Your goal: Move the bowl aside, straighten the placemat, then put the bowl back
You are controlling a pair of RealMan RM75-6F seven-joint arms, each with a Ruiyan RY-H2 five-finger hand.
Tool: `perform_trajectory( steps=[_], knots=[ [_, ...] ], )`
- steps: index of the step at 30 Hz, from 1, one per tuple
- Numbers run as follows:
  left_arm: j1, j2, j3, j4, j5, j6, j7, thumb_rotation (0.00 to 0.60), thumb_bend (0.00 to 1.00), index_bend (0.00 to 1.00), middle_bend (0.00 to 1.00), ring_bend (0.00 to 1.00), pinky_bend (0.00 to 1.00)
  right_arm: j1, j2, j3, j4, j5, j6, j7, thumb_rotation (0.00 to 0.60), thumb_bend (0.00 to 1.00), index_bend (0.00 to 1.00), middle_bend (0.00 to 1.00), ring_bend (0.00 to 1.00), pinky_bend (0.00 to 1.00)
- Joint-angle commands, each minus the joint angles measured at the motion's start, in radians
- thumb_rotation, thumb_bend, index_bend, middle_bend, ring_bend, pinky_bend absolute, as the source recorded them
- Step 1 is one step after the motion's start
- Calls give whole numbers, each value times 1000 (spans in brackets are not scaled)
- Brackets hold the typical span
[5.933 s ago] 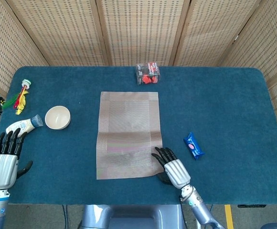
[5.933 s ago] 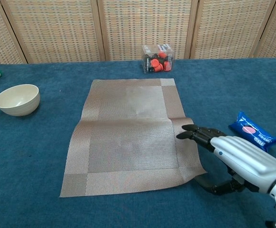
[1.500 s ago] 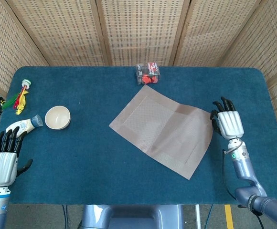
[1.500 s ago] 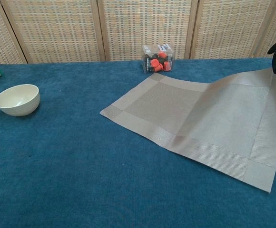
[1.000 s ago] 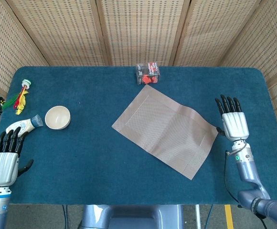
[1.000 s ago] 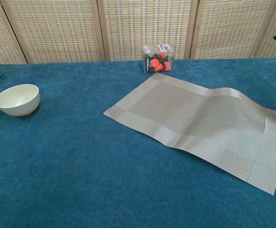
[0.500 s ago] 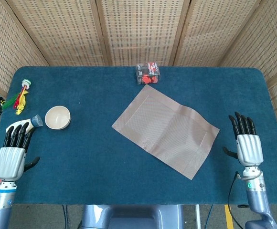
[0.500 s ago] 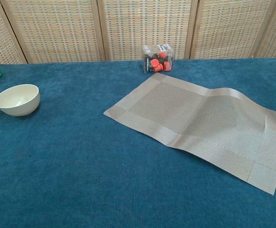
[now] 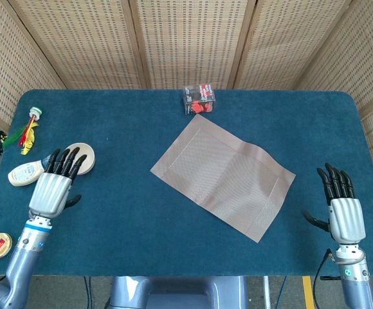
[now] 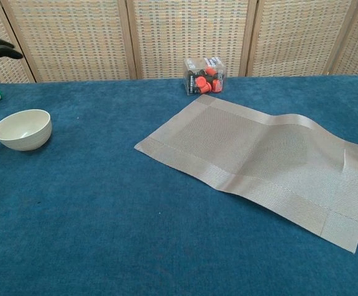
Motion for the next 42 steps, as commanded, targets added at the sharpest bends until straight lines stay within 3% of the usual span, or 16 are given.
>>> perform_trajectory(
  steps=[1,6,13,22,29,42],
  knots=[
    [-101,-50,-65,27,-90,-111,89,600,69,74,0,0,0,-1,3,0,1,-16,7,13,600,244,53,0,0,0],
    [-229,-123,-129,73,-215,-223,206,600,70,74,0,0,0,-1,5,-3,1,-40,13,27,600,244,57,0,0,0],
    [-371,-239,-159,183,-359,-316,332,600,76,73,0,0,0,-2,6,9,10,-20,-6,28,600,245,60,0,0,0],
    [-518,-394,-154,361,-484,-385,439,600,84,69,0,0,0,-3,12,24,16,-4,-18,52,600,244,61,0,0,0],
    [-594,-484,-135,493,-515,-412,438,600,89,66,0,0,0,-6,17,34,22,3,-19,78,600,244,63,0,0,0],
    [-664,-568,-106,639,-560,-446,427,600,90,65,0,0,0,-12,28,41,11,3,-21,104,600,244,65,0,0,0]
  ],
)
